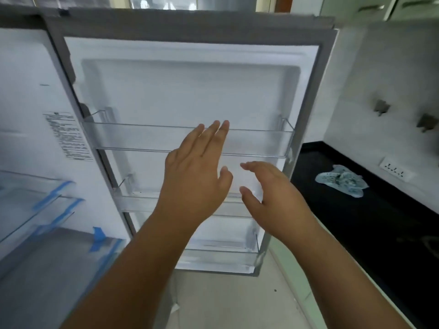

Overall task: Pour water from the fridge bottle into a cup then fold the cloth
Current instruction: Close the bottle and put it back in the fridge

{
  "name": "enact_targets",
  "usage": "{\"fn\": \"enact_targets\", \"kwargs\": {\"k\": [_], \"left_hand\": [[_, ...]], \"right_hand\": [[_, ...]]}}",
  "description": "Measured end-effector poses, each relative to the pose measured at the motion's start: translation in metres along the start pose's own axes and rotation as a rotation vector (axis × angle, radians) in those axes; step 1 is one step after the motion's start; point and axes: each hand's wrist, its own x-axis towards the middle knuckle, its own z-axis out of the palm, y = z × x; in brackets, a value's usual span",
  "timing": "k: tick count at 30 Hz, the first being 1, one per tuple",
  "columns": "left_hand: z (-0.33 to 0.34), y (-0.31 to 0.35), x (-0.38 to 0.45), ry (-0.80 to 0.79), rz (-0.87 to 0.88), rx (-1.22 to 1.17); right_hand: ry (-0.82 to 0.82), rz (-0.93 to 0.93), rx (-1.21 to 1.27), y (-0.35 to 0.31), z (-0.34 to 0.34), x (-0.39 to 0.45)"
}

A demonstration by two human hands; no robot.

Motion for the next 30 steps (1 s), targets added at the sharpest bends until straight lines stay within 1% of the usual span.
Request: {"fn": "enact_targets", "kwargs": {"k": [3,6,8,11,13,17,20,23,25,28,30], "left_hand": [[0.008,0.025,0.009,-0.002,-0.109,0.071],[0.014,0.033,0.021,0.063,-0.112,0.157],[0.018,0.037,0.023,0.094,-0.143,0.142],[0.023,0.046,0.016,0.088,-0.214,0.106],[0.023,0.053,0.009,0.115,-0.262,0.036],[0.008,0.063,-0.011,0.183,-0.354,-0.064],[-0.008,0.058,-0.032,0.206,-0.39,-0.1],[-0.027,0.048,-0.062,0.266,-0.36,-0.159],[-0.042,0.042,-0.086,0.273,-0.369,-0.199],[-0.065,0.036,-0.123,0.243,-0.462,-0.185],[-0.074,0.038,-0.149,0.316,-0.53,-0.194]], "right_hand": [[-0.018,0.023,0.0,0.034,-0.028,-0.016],[-0.034,0.006,0.018,0.061,-0.051,-0.026],[-0.034,-0.008,0.034,0.075,-0.063,-0.03],[-0.056,-0.036,0.049,0.085,-0.075,-0.035],[-0.06,-0.049,0.081,0.088,-0.08,-0.039],[-0.016,-0.004,0.21,0.09,-0.091,-0.046],[0.034,0.013,0.258,0.085,-0.1,-0.053],[0.014,0.001,0.299,0.072,-0.104,-0.056],[0.003,0.002,0.372,0.056,-0.103,-0.059],[0.005,-0.023,0.503,0.023,-0.098,-0.07],[-0.026,-0.112,0.49,-0.002,-0.09,-0.081]]}}
